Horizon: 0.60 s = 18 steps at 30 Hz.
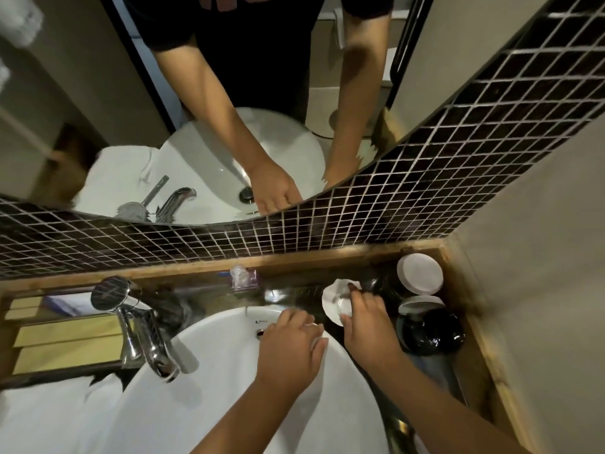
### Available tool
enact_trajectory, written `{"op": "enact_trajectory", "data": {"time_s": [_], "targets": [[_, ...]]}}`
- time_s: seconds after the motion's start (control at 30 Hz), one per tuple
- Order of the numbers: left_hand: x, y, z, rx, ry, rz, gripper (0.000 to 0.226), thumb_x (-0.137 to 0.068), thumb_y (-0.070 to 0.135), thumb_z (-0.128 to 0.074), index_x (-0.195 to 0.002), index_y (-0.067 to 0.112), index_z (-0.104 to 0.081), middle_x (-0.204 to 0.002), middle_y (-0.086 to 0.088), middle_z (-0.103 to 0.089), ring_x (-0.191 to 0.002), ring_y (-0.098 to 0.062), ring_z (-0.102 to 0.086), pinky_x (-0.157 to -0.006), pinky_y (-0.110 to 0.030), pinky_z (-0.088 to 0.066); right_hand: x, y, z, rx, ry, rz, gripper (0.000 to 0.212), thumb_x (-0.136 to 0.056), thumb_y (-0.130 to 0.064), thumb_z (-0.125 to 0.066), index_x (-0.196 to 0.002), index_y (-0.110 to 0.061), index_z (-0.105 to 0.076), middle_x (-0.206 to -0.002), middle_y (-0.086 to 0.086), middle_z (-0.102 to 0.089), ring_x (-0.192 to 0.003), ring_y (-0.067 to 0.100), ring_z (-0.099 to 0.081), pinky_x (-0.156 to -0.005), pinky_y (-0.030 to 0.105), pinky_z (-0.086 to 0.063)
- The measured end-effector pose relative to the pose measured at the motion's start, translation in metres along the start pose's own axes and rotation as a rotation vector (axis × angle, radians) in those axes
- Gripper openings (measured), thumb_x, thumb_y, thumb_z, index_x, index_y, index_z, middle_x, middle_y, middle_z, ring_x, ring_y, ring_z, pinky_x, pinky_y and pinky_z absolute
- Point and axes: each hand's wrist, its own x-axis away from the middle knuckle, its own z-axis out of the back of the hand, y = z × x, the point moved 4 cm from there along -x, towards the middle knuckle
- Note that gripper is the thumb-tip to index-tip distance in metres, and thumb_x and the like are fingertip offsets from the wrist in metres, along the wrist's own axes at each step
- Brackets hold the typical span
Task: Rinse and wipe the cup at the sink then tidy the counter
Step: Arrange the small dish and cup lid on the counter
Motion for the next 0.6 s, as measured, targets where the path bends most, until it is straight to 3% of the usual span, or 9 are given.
{"op": "enact_trajectory", "data": {"time_s": [0.13,0.27,0.47,0.6], "targets": [[0.0,0.001,0.001,-0.001,0.008,-0.004,0.035,-0.095,0.052,-0.046,-0.118,0.036,-0.068,-0.121,0.014,-0.061,-0.116,-0.01,-0.048,-0.084,-0.028,-0.048,0.003,0.003,-0.004,0.144,0.021,0.006,0.043,-0.097,-0.034,-0.053,-0.138,-0.022,-0.052,-0.135,0.004,-0.057,-0.12,0.027,-0.048,-0.1,0.043,-0.039],[-0.002,0.001,-0.001,0.001,0.039,-0.001,0.027,-0.095,0.048,-0.052,-0.11,0.035,-0.071,-0.116,0.013,-0.064,-0.109,-0.01,-0.052,-0.081,-0.026,-0.05,0.002,0.004,-0.005,0.168,0.021,0.013,0.043,-0.1,-0.037,-0.047,-0.142,-0.026,-0.047,-0.141,0.002,-0.053,-0.125,0.026,-0.044,-0.103,0.043,-0.034],[-0.004,0.003,0.004,-0.07,-0.012,-0.02,0.025,-0.099,0.043,-0.049,-0.109,0.033,-0.069,-0.113,0.015,-0.059,-0.108,-0.012,-0.049,-0.072,-0.027,-0.053,0.009,0.01,0.002,0.086,0.01,0.089,0.049,-0.1,-0.035,-0.051,-0.147,-0.03,-0.037,-0.149,0.003,-0.041,-0.127,0.025,-0.042,-0.104,0.039,-0.036],[-0.004,0.007,0.008,-0.167,-0.122,-0.022,0.025,-0.1,0.034,-0.045,-0.12,0.034,-0.061,-0.12,0.013,-0.052,-0.112,-0.016,-0.043,-0.081,-0.033,-0.051,0.054,0.039,0.019,-0.026,0.106,-0.013,0.048,-0.096,-0.028,-0.061,-0.142,-0.03,-0.047,-0.148,-0.002,-0.043,-0.131,0.021,-0.043,-0.108,0.04,-0.043]]}}
